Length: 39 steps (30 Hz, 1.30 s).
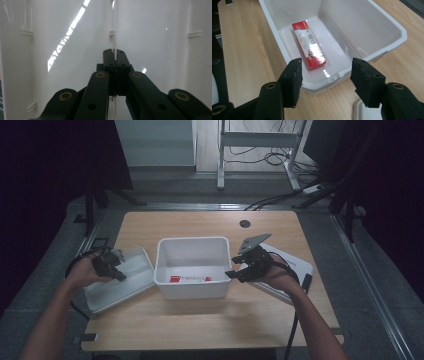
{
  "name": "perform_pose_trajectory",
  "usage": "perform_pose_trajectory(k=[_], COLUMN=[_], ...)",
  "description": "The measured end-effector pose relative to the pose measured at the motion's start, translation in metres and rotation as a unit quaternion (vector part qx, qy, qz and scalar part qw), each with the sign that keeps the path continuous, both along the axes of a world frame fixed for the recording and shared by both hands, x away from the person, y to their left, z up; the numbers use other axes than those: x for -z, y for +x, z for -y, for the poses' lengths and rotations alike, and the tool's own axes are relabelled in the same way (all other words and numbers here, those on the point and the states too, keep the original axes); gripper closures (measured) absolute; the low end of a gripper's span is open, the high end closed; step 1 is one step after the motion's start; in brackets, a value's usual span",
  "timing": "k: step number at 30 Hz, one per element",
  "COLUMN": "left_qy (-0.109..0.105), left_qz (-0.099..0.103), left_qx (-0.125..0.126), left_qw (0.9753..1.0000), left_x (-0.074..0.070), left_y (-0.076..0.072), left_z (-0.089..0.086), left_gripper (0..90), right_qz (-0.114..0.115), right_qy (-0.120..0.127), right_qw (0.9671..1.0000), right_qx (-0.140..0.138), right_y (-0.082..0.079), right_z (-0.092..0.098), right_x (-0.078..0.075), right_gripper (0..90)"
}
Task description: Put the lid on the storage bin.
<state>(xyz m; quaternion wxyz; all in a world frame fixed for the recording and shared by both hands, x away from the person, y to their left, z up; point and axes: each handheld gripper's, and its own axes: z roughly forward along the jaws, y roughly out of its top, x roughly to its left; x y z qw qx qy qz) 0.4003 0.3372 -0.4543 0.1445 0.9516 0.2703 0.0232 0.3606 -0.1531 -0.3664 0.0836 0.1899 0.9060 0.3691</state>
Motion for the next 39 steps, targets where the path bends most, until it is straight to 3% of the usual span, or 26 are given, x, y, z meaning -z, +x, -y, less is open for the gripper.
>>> perform_pose_trajectory(k=[4,10,16,22,30,39], left_qy=[-0.023,-0.038,-0.034,-0.042,-0.043,-0.040], left_qz=[0.026,0.047,0.074,0.088,0.092,0.077], left_qx=[-0.002,0.003,0.028,0.049,0.091,0.128], left_qw=[0.9994,0.9982,0.9963,0.9940,0.9906,0.9880], left_x=[-0.028,-0.065,-0.107,-0.134,-0.151,-0.144], left_y=[-0.005,-0.012,-0.018,-0.014,0.000,0.013], left_z=[-0.004,-0.008,-0.001,0.017,0.064,0.107], left_gripper=[89.8,89.8,89.8,89.9,89.8,89.9], right_qz=[0.001,-0.004,-0.006,-0.007,-0.004,-0.008], right_qy=[0.002,0.000,0.005,0.005,0.006,0.005], right_qw=[1.0000,1.0000,0.9999,0.9999,0.9999,0.9998], right_qx=[0.000,0.005,0.009,0.010,0.011,0.020], right_y=[-0.001,-0.002,-0.003,-0.005,-0.008,-0.008], right_z=[0.001,0.004,0.009,0.013,0.017,0.024], right_x=[0.000,0.003,0.005,0.006,0.002,0.004], right_gripper=[42.0,41.9,41.9,41.9,41.9,41.9])
